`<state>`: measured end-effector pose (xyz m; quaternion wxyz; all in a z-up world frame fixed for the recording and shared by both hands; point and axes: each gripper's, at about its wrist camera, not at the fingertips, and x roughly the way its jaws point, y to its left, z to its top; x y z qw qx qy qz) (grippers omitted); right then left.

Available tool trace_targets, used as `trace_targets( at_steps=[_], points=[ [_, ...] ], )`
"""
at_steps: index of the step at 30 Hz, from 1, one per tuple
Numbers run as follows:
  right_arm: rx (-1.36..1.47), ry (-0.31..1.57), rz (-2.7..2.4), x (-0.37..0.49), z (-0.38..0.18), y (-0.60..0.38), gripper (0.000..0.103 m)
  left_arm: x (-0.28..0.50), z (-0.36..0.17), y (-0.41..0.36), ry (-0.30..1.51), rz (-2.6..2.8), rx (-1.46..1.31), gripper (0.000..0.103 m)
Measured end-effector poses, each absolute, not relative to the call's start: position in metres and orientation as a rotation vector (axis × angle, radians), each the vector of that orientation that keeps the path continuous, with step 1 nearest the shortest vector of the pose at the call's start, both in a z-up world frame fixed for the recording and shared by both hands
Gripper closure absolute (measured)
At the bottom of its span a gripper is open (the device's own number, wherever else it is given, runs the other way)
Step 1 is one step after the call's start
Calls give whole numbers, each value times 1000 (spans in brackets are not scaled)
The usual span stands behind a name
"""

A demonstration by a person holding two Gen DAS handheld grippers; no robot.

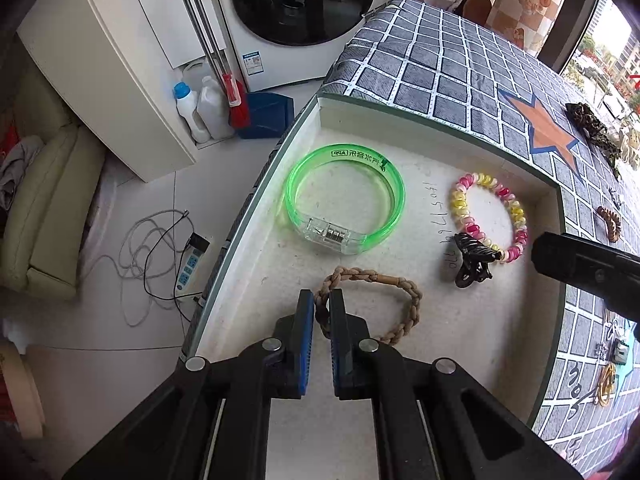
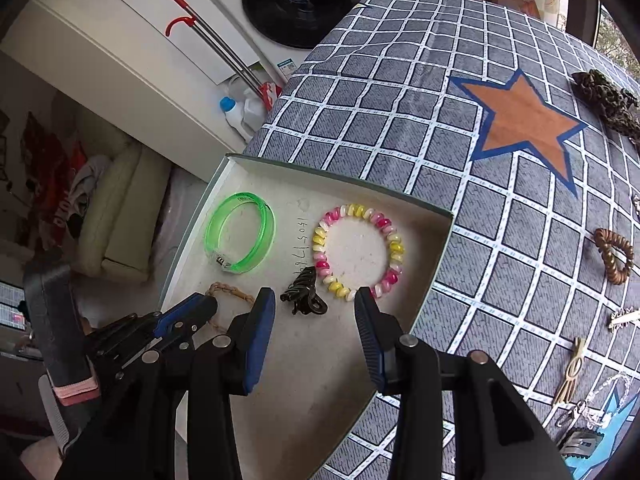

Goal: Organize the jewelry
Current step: 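Carry both items to the tray while the right tool releases the black claw clip inside, then open the left tool to drop the braided bracelet in the tray, then grasp the beige hair clip with the left tool while the right tool grasps the crystal bead chain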

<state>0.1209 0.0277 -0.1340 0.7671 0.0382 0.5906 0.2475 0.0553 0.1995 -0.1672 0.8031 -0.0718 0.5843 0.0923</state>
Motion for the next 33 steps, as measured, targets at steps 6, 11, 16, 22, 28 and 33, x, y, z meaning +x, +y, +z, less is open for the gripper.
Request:
trace_targets(
  at_steps=[6,11,16,22,28,33],
  points=[
    [118,1279,502,107,-126,2,58,58,-164,194,1261,190,-127,89],
    [157,1294,466,100,-127,-19,58,60,-160,188,1252,182,-102,89],
    [179,1308,435,92,-130,-37,58,60,-151,186,1201,253,-55,0],
    [199,1313,400,85,-130,-57,58,63,-152,179,1207,245,-42,0],
    [214,1327,343,75,-132,-83,36,59,-143,160,1198,204,-4,0],
    [243,1343,273,63,-133,-114,23,56,-132,134,1217,129,-11,0]
  ],
)
